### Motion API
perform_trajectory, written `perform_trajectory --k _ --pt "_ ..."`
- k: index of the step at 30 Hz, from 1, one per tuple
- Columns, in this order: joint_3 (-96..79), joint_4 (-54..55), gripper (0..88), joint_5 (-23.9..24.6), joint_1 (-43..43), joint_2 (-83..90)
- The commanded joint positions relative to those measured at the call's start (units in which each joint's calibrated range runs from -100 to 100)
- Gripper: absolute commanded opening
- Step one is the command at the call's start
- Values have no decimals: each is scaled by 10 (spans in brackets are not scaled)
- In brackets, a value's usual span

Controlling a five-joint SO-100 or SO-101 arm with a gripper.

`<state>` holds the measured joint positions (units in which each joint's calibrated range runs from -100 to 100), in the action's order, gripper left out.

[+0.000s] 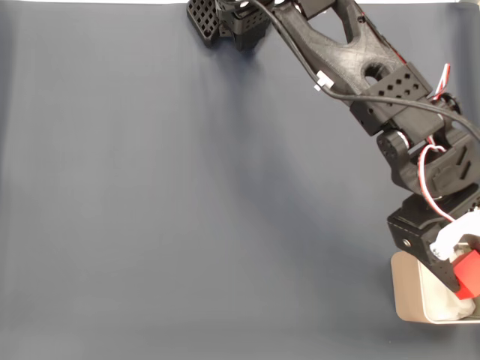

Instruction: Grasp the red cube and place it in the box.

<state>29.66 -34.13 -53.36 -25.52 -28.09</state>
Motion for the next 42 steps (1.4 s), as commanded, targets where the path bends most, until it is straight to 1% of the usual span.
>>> perform_trajectory --k 1,3,4,11,17,24,42 --pt "33 10 35 -1 9 7" --pt "33 9 42 0 9 6" --pt "33 8 61 0 9 6" --pt "18 5 303 6 11 8" --pt "19 5 399 4 12 8" --pt "20 11 419 2 14 7" --pt "21 20 420 6 14 8"
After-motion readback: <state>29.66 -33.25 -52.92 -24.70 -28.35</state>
